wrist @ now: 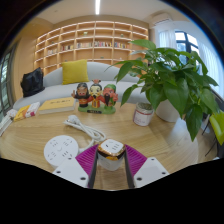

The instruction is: Unplug charger

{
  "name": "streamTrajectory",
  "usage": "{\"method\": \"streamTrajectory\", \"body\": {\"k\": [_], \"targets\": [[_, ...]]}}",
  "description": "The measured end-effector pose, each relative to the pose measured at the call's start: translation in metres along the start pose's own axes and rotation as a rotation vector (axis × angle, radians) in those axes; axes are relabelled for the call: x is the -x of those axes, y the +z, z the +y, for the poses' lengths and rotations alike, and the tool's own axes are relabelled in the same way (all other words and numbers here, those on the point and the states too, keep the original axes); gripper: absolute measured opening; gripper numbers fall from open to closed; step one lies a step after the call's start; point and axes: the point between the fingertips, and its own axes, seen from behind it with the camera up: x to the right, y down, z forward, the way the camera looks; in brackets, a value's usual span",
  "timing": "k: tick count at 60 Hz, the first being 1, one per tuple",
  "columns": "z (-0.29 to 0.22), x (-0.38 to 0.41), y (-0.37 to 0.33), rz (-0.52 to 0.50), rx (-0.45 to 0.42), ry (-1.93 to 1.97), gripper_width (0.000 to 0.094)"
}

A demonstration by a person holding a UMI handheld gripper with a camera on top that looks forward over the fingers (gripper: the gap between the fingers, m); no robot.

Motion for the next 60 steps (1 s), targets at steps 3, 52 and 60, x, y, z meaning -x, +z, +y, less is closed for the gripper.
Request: {"method": "streamTrajectory", "body": {"k": [3,52,60], "targets": [[0.0,-0.005,-0.004,0.017,0.021,0.007,0.0555],[-0.024,0.021,-0.284,-0.014,-0.103,-0.038,0.0849],[-0.021,0.023,-0.305,-0.029,-0.116,-0.043,0.0852]]}}
